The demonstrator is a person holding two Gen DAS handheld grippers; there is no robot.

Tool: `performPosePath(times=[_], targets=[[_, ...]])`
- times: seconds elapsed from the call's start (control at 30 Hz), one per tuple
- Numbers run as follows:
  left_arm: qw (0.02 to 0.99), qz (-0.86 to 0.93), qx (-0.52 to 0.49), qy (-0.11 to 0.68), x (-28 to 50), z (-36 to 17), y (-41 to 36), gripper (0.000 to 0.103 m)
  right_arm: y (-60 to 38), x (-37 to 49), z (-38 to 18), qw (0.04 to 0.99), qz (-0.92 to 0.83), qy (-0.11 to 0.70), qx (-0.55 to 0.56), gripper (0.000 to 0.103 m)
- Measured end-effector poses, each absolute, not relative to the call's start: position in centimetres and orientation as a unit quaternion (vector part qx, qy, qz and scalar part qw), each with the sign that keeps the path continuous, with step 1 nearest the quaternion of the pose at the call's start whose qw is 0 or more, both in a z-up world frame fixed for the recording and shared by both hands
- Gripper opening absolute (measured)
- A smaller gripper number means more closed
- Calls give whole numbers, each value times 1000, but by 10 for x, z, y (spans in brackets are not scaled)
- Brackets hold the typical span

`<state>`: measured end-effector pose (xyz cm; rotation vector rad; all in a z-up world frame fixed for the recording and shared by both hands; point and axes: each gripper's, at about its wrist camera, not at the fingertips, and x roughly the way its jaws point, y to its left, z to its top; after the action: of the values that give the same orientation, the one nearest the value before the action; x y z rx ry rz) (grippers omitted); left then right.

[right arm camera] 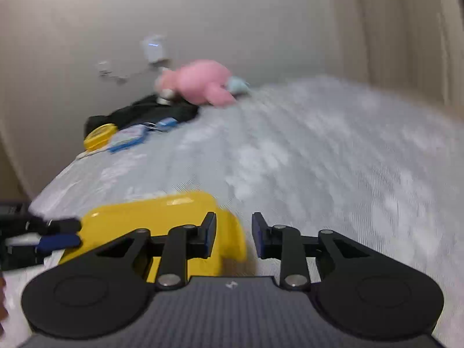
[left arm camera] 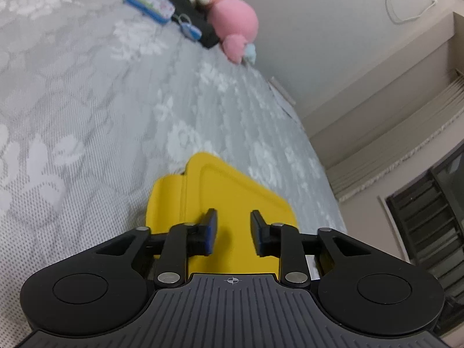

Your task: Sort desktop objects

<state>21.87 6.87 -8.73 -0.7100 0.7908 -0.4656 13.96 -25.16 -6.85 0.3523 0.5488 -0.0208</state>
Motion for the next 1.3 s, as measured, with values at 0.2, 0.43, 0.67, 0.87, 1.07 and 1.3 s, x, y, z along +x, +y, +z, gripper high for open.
performPosePath(times=[0.2,0.43,0.67,0.87,1.07,1.3], targets=[[824,-230,-334,396,223,-99,65,6,-245,149,-78,941,19,281,188,40],[836,-234,-306,391,220,-95,57,5,-238,147,-83,946,16,281,161,40],[837,-234,-303,390,213,-87,57,11,-229,138,-79,954,8,272,130,41],[861,-229,-261,372,178,-67,54,50,-225,112,-64,962,-2,249,112,45],[878,-199,-236,365,127,-55,62,79,-225,77,-58,954,1,267,137,55],[898,-161,-204,356,82,-42,65,83,-213,39,-42,959,18,251,127,71]])
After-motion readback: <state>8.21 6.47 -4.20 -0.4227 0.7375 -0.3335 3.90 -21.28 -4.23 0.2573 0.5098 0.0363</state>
